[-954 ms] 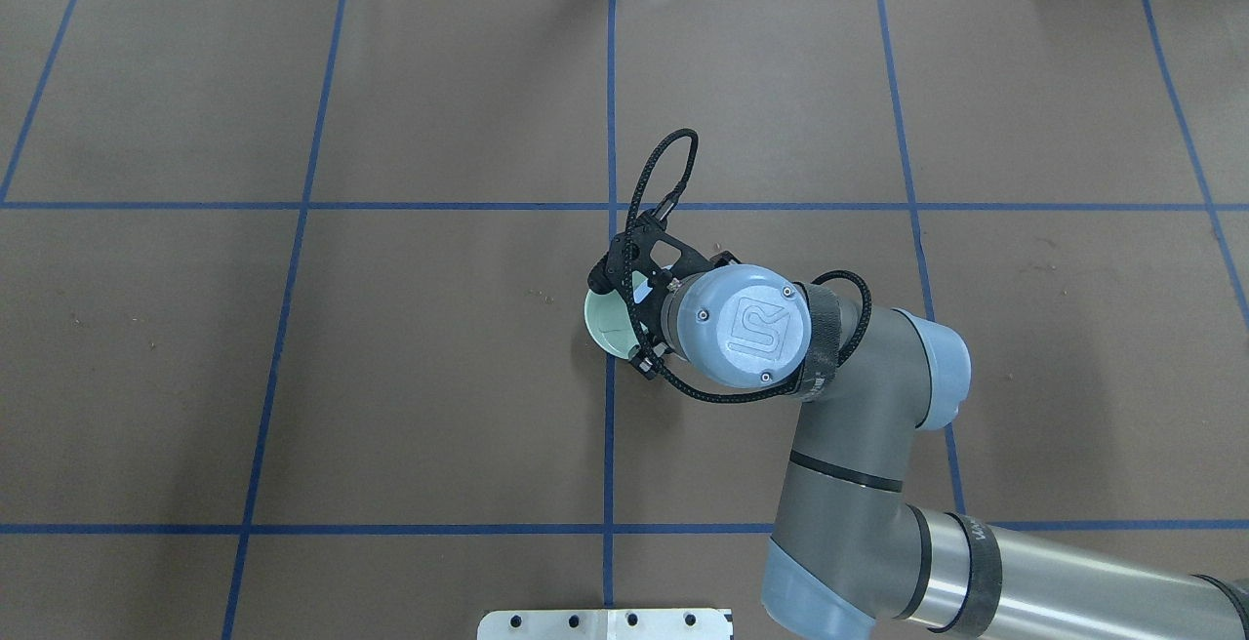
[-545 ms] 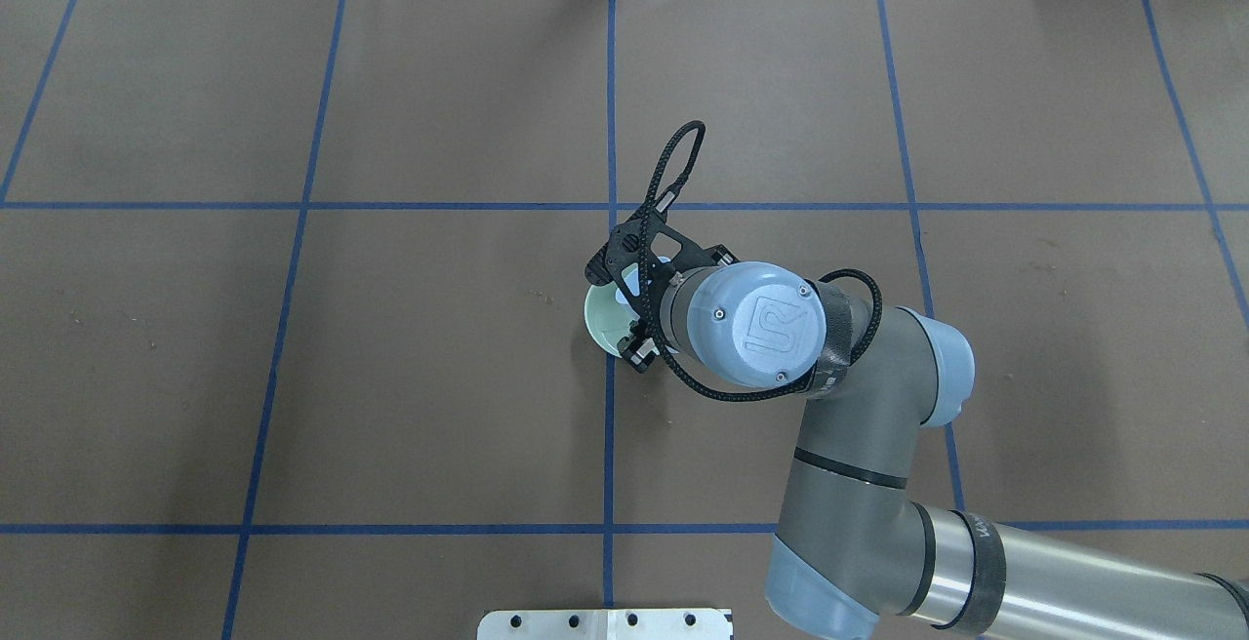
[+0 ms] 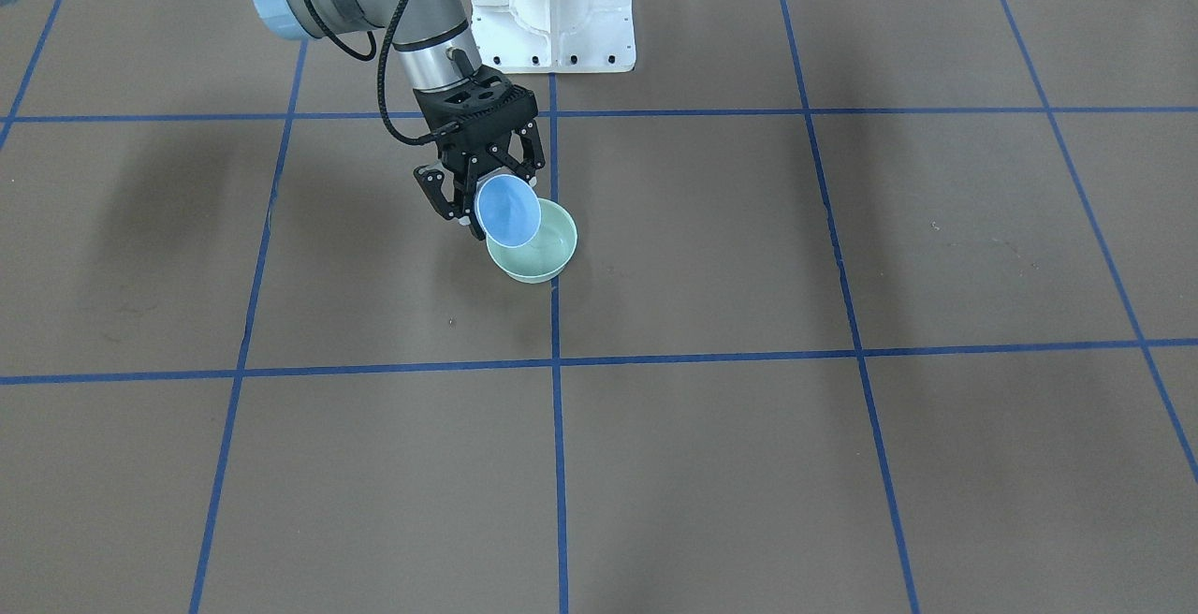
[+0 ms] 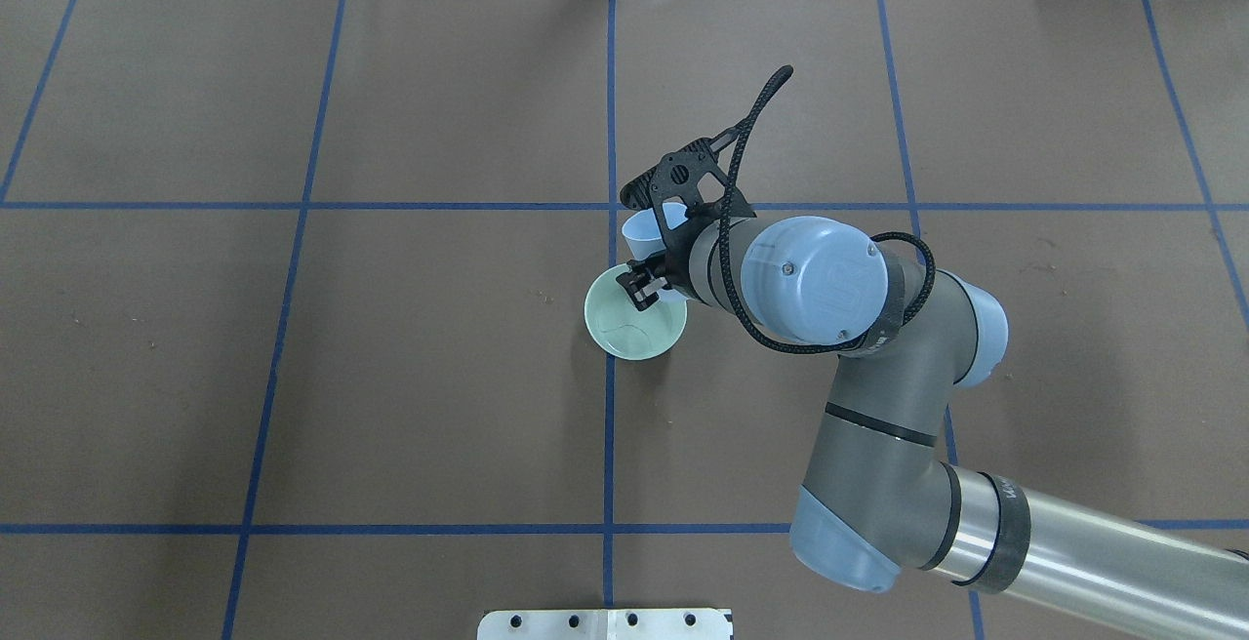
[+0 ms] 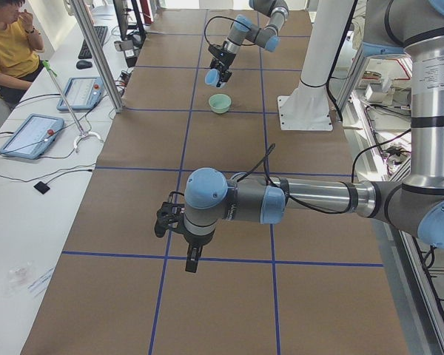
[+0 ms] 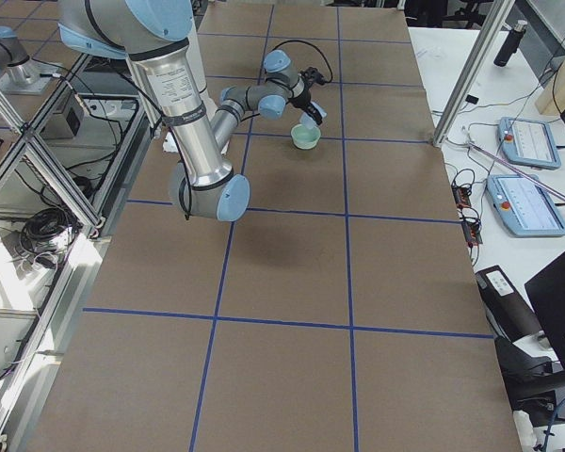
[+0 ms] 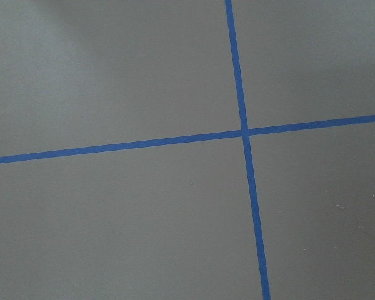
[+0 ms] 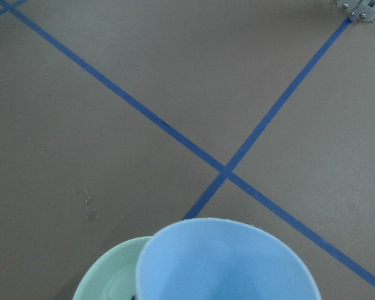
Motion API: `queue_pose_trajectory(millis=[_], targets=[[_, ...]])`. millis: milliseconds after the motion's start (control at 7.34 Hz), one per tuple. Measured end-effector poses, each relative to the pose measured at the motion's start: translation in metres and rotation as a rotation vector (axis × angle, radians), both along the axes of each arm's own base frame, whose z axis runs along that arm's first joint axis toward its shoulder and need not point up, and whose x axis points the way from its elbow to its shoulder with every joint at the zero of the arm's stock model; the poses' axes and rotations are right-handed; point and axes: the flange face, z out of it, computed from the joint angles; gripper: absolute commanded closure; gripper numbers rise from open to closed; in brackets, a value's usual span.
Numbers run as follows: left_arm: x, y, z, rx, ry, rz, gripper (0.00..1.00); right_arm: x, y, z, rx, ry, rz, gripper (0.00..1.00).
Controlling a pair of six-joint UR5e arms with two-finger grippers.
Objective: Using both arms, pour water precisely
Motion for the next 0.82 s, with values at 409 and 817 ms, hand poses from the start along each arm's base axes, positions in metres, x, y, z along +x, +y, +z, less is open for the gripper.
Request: queue_pose_trajectory(millis=[409, 817], targets=[[0.001, 0.001, 0.002, -0.006, 0.007, 0.0, 0.0, 0.02, -0.02, 0.014, -0.136, -0.113, 0.237, 1.0], [0.003, 0.002, 0.003, -0.011, 0.05, 0.002, 0.0, 0.051, -0.047, 0.039, -0.225, -0.185, 0.479, 1.0]])
